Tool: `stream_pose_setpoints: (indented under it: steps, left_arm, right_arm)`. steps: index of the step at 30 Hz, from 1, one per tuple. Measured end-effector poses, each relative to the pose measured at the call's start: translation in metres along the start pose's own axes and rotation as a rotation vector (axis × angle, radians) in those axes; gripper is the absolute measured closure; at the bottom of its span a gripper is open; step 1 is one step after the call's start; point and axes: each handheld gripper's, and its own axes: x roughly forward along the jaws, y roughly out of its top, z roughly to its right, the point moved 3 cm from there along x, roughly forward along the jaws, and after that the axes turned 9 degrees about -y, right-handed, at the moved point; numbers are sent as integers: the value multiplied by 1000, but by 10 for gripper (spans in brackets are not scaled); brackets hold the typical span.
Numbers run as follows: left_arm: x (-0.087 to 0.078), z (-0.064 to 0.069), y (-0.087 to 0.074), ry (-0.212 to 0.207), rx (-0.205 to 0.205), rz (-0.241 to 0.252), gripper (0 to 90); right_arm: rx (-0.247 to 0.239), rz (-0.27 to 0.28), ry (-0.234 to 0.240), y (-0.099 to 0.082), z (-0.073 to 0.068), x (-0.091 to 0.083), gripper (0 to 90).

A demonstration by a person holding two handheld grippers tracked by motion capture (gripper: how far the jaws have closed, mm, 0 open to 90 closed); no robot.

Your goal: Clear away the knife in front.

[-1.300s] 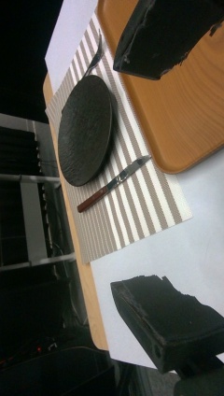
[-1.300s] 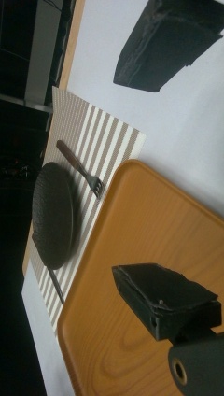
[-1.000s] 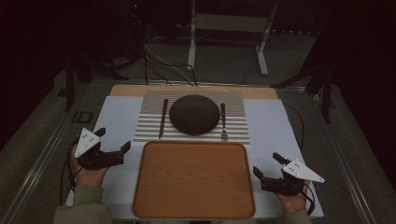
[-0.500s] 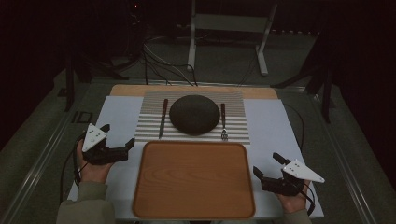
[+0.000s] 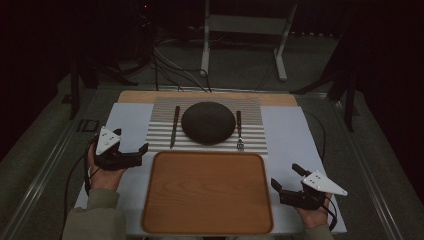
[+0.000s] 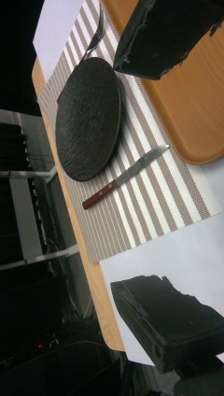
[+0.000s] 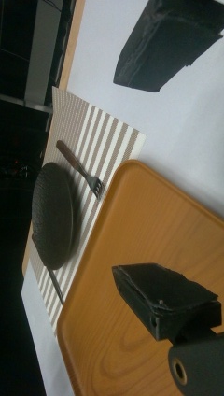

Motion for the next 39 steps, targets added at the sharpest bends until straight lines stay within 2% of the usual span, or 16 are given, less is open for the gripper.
stream_pose_setpoints:
  steps: [24, 39]
  left_arm:
    - [25, -5, 17, 19, 16, -57, 3]
    - [43, -9, 24, 24, 2, -81, 3]
  right_arm:
    - [-1, -3, -1, 0, 0, 0, 81]
    - [-2, -5, -1, 0, 0, 1, 80]
